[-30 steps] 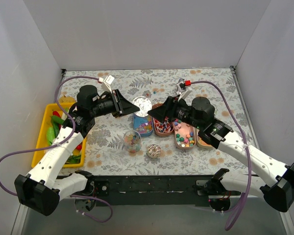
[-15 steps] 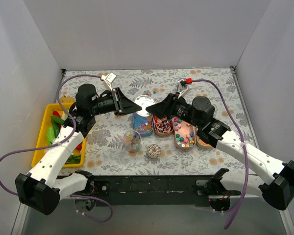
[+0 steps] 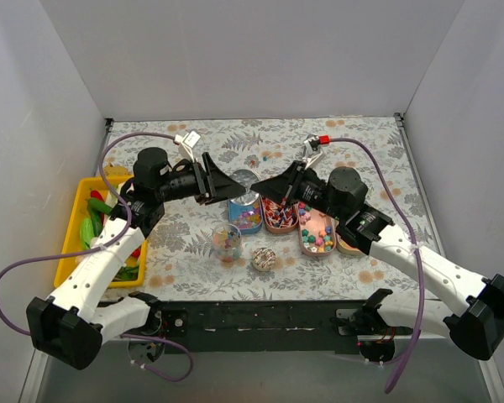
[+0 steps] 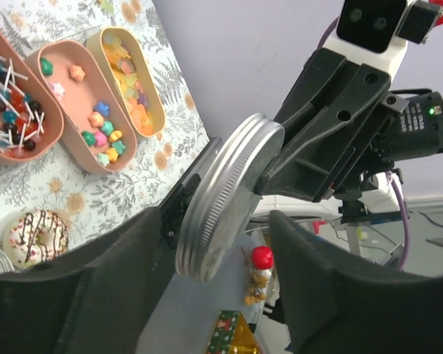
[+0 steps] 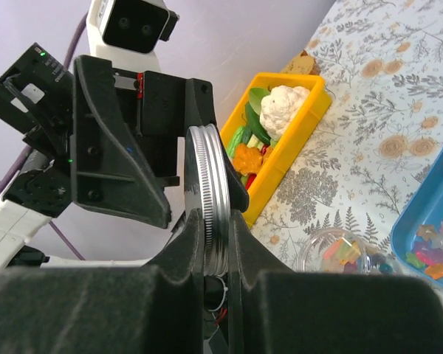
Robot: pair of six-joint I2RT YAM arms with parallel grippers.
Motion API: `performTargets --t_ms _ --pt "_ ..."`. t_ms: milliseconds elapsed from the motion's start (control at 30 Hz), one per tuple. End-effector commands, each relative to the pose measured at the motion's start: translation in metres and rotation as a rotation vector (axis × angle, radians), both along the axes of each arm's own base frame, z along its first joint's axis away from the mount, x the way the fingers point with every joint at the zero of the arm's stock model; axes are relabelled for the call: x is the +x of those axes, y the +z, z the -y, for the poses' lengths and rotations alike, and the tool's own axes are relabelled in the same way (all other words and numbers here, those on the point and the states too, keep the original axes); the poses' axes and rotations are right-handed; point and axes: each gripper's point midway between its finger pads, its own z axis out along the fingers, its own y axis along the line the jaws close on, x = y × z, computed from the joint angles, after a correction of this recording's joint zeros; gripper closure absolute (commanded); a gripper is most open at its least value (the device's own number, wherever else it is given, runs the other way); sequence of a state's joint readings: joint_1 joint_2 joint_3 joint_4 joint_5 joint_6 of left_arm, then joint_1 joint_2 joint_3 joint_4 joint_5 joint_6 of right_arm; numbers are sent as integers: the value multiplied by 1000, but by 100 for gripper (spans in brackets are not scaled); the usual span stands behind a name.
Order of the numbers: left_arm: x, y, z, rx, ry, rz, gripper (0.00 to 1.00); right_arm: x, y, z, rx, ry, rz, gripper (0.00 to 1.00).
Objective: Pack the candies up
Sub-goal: Pick up the bottle lid at the center of the board, then close the bottle lid on the packing bottle.
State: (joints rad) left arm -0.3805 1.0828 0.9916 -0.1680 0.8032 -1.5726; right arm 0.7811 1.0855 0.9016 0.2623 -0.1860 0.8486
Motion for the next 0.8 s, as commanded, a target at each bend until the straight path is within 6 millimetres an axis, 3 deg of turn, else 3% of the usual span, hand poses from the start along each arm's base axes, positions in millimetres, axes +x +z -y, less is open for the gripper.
performTargets --t_ms 0,100,133,167,267,333,367,433,533,767 --pt "1 -6 -9 74 64 37 25 -5 -1 -2 35 22 -35 99" --pt "21 -13 -28 184 221 50 10 -6 -16 -2 13 22 -102 99" --pt "30 -27 -43 259 323 18 3 -8 -20 -2 8 27 -114 99" --pt "36 -25 -54 304 391 36 2 -8 -30 -3 -15 30 -142 99" --pt "47 -49 -101 485 633 -37 2 -13 -58 -10 -82 71 -240 99" --pt "42 -59 -119 562 699 -70 2 -20 -71 -14 -107 117 -301 99" --pt "40 -63 -123 585 702 -70 2 -18 -81 -18 -125 129 -326 99" --pt "31 -74 -127 611 697 -114 2 -19 -82 -23 -150 178 -346 99" --pt "16 -95 -127 632 668 -182 3 -20 -107 -38 -216 265 -420 99" --pt "-21 -140 -123 667 553 -301 24 -27 -136 -49 -263 377 -477 99"
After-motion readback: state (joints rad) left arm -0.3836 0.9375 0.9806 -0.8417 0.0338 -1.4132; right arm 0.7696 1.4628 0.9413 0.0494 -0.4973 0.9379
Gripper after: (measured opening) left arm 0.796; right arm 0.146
